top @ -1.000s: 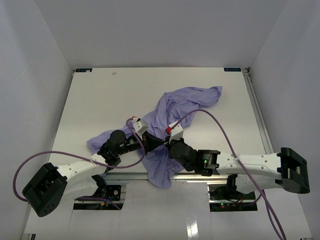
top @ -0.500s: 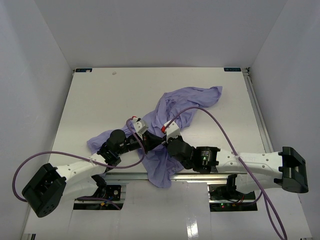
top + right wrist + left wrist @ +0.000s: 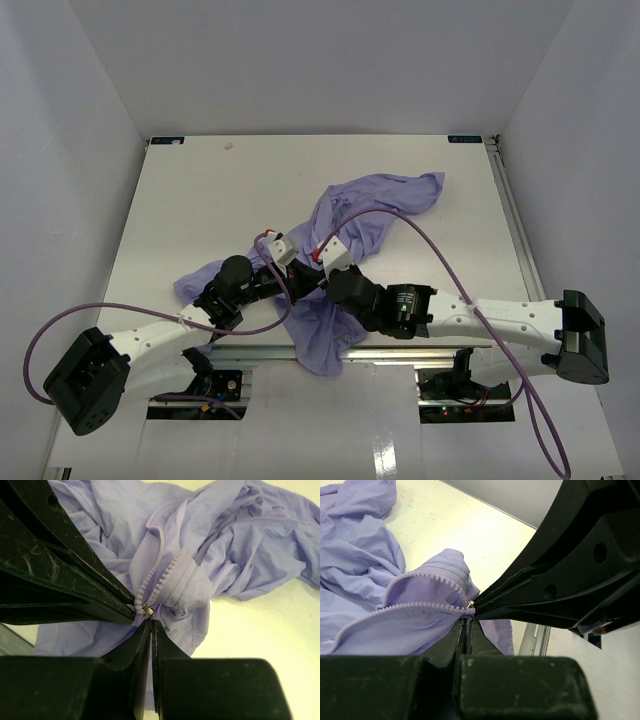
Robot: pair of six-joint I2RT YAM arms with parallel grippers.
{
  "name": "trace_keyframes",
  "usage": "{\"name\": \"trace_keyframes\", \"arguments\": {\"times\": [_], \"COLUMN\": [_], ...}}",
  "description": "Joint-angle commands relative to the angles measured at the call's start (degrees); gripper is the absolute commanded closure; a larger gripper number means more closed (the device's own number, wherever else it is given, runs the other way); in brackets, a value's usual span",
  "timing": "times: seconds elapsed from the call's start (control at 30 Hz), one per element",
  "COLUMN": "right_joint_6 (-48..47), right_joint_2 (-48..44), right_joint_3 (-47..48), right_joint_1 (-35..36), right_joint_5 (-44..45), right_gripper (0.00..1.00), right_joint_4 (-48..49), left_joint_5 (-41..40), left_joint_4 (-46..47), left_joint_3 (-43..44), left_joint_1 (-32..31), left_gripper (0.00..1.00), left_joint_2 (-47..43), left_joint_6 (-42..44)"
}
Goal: Zip up the jacket
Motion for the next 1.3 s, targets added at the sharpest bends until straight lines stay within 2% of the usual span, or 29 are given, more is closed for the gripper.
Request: {"name": "trace_keyframes", "arguments": {"times": [0.0,0.37,0.63,0.97,1.13,1.27], "right_joint_6": [1.41,1.08,0.07,-5.24,-6.25,-9.13], "right_joint_2": [0.18,4.01,3.59,2.46,3.61,2.47], "right_joint_3": [7.69,14.00,15.57,14.16,15.15,14.44], "right_joint_1": [-0.48,-0.40,-0.39,-0.38,-0.32,-0.40], "right_joint_5": [3.89,5.92,9.46,9.90,13.61,13.59], "right_gripper": [0.92,0.92,0.92,0.92,0.92,0.92], "right_joint_4": [-6.15,-14.13,-15.46,-12.87,-13.02,-7.42], "left_joint_5": [-1.41,-1.90,-1.05,0.11,1.05,1.06], "left_joint_4": [-8.64,-11.81,-12.88,-13.14,-14.12,-14.24], "left_joint_3": [0.46,0.74,0.90,0.53,0.91,0.83], "left_joint_1": [0.16,0.16,0.15,0.16,0.15,0.07], "left_gripper": [1.00,1.00,1.00,1.00,1.00,1.00], "left_joint_2": [-1.14,-3.85,-4.50,-5.46,-4.91,-4.46], "left_joint_6": [1.25,1.25,1.16,0.92,0.80,0.69]}}
